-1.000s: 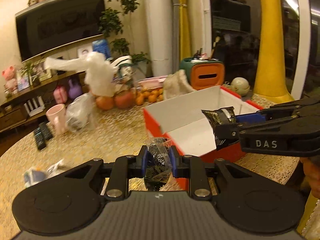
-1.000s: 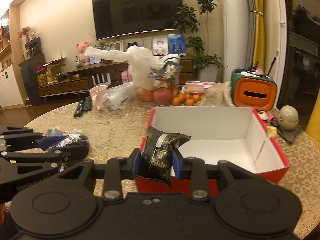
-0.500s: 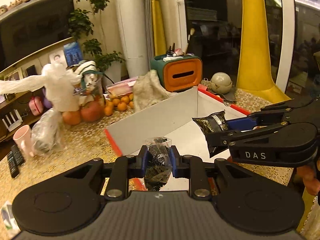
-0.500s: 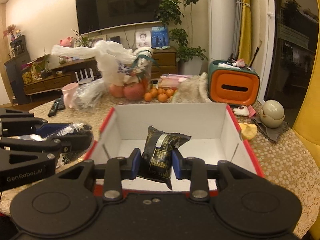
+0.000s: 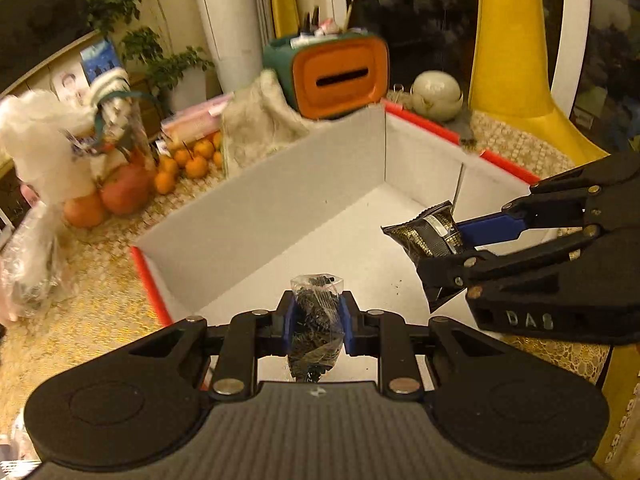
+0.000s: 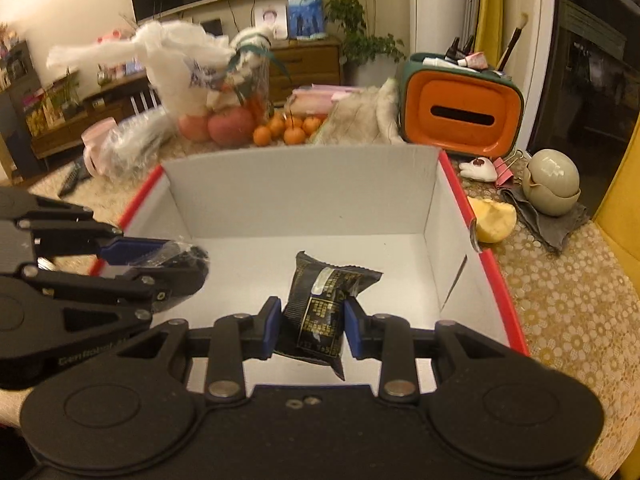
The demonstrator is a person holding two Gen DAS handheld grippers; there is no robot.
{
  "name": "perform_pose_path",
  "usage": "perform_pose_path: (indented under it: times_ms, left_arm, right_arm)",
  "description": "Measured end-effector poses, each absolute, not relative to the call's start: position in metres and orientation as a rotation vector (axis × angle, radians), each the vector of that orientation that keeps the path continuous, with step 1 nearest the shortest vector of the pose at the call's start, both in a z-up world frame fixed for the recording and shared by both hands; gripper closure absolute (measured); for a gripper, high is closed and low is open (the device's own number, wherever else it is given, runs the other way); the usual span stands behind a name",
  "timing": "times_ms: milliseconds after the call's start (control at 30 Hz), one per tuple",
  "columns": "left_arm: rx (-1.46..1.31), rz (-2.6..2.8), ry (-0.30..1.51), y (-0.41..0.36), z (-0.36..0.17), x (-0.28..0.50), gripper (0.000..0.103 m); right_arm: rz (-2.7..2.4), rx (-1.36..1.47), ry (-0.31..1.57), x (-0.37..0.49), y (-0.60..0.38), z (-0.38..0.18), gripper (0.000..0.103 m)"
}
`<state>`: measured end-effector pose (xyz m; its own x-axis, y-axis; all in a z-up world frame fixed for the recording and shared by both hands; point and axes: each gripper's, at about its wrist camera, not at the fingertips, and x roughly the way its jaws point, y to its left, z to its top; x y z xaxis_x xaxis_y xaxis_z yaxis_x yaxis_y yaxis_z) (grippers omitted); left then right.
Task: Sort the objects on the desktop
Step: 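Carry the dark bag with the left tool while the right tool carries the snack packet into the shoebox, then open both tools to drop the dark bag and snack packet into the shoebox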
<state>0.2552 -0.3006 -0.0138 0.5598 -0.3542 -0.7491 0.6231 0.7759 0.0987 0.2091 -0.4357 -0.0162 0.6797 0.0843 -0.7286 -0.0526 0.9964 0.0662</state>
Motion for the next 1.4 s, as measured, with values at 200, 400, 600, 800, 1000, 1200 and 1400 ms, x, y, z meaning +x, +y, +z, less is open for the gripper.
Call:
perform_pose_path:
  times_ms: [200,400,600,800,1000,1200,1400]
  left_arm:
    - [0.381,-0.598,0.882,-0.312,-0.033,0.282,0.081]
    - [0.363,-0.608,0.967,-0.32,-0.046,0.303,0.081]
    - [0.395,-0.618,1.042,-0.327,-0.055,0.309,0.081]
    - [0.422,-0.616,1.094,-0.333,-0.06,0.314,0.081]
    - [0.423,-0.625,1.095,-0.332,-0.061,0.314,0.081]
    - [0.419,-0.625,1.071,-0.329,-0.056,0.309,0.065]
    - [0.35,-0.63,1.026,-0.314,-0.034,0.306,0.049]
  right_arm:
    - [0.102,0.011,0.893,0.229,-0.439,-0.033,0.071]
    - [0.113,0.033,0.97,0.246,-0.446,-0.047,0.071]
    - [0.105,0.039,1.02,0.251,-0.452,-0.056,0.071]
    - [0.097,0.042,1.052,0.25,-0.452,-0.063,0.071]
    - [0.097,0.047,1.059,0.249,-0.451,-0.064,0.066]
    - [0.081,0.041,1.038,0.247,-0.453,-0.06,0.052]
    - [0.081,0.049,1.007,0.242,-0.456,-0.045,0.05]
